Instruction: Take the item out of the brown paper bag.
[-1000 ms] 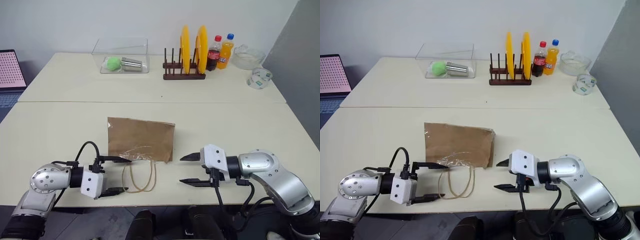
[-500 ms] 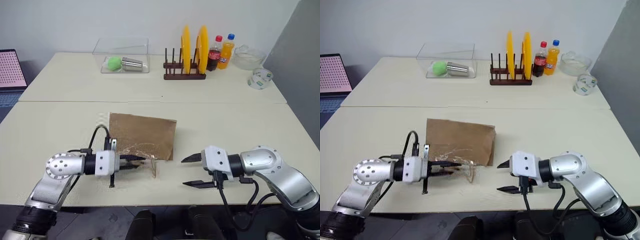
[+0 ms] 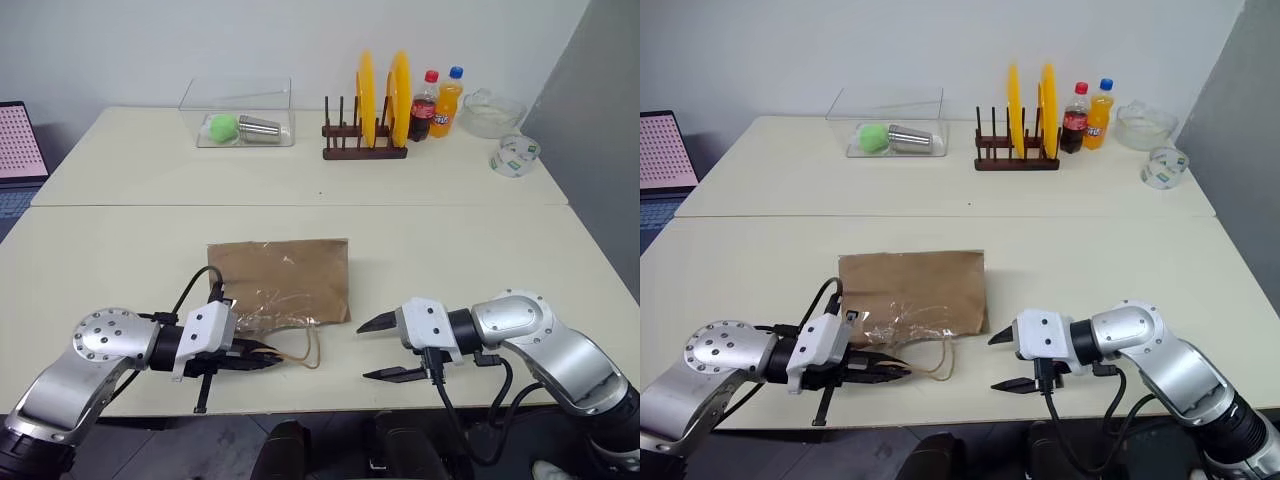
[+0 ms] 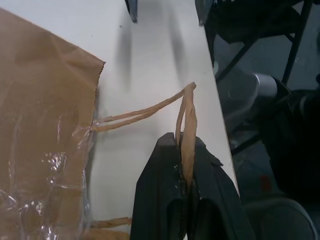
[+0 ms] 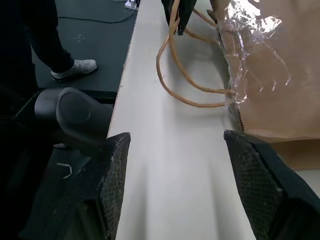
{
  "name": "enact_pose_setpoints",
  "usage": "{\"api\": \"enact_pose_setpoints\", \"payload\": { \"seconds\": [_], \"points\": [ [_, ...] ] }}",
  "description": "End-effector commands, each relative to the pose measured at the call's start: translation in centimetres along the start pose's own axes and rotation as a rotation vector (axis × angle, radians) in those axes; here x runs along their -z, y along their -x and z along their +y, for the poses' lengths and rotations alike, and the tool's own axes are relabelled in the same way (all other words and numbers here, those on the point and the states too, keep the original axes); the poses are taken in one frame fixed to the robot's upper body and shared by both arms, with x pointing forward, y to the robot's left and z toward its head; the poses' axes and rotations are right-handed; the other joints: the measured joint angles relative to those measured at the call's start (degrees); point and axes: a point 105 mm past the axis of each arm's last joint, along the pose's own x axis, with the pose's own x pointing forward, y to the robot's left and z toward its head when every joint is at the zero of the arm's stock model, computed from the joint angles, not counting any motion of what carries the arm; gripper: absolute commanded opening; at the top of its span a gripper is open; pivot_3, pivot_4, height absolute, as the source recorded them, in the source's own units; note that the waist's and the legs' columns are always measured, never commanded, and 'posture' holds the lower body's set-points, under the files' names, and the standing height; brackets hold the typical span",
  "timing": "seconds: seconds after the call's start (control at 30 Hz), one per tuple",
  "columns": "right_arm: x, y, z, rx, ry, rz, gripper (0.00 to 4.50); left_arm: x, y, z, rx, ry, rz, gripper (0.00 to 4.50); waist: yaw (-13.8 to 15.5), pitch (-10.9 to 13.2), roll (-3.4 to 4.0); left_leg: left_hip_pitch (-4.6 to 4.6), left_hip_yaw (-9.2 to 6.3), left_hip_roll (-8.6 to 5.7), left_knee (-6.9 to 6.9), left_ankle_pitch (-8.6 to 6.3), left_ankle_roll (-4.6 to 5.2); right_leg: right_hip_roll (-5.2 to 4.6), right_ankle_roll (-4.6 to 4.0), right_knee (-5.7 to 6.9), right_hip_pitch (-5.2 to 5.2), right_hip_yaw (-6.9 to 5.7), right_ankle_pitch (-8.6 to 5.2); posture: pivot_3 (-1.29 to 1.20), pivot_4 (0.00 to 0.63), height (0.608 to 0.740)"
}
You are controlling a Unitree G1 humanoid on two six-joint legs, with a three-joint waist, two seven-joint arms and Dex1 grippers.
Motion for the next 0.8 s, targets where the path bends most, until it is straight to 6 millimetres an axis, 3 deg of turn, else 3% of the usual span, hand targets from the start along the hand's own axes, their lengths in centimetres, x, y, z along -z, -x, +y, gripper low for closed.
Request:
{"api": "enact_pose_setpoints", "payload": {
  "seconds": [0.03, 0.13, 0.3, 0.7, 0.8],
  "points": [
    [-0.8, 0.2, -0.3, 0.013, 0.055, -0.005, 3.15, 0.8, 0.5, 0.0, -0.015, -0.088, 0.032, 0.94, 0.1, 0.0, 0.0, 0.0, 0.0, 0.0, 0.0, 0.0, 0.0, 0.0, 0.0, 0.0, 0.0, 0.0, 0.0, 0.0, 0.15, 0.74],
    [-0.7, 0.3, -0.3, 0.014, 0.054, 0.001, 3.15, 1.7, 0.8, -0.7, 0.011, -0.129, 0.066, 1.84, 0.1, 0.0, 0.0, 0.0, 0.01, 0.0, 0.0, 0.0, 0.0, 0.0, 0.0, -0.02, 0.0, 0.02, 0.0, 0.0, 0.15, 0.74],
    [-0.6, 0.1, -0.2, 0.01, 0.052, 0.001, 3.15, 2.3, 1.0, -1.4, 0.041, -0.168, 0.084, 1.84, 0.3, 0.0, 0.0, -0.01, 0.01, 0.0, 0.0, 0.0, 0.0, -0.01, 0.0, -0.02, 0.0, 0.02, 0.0, 0.0, 0.15, 0.74],
    [-0.4, -0.2, -0.3, 0.013, 0.063, 0.011, 3.15, 1.0, -1.4, -0.2, -0.008, -0.213, 0.009, 1.84, 0.3, 0.0, -0.01, -0.02, 0.02, 0.0, 0.01, 0.0, 0.0, -0.01, 0.01, -0.01, 0.0, 0.01, 0.0, 0.0, 0.15, 0.74],
    [-0.3, -0.2, -0.2, 0.013, 0.075, 0.015, 3.15, 0.5, -1.8, 0.2, -0.019, -0.199, -0.017, 1.27, 0.3, 0.0, -0.01, -0.01, 0.02, 0.0, 0.01, 0.0, 0.0, 0.0, 0.01, 0.0, 0.0, 0.01, 0.0, 0.0, 0.15, 0.74]
  ]
}}
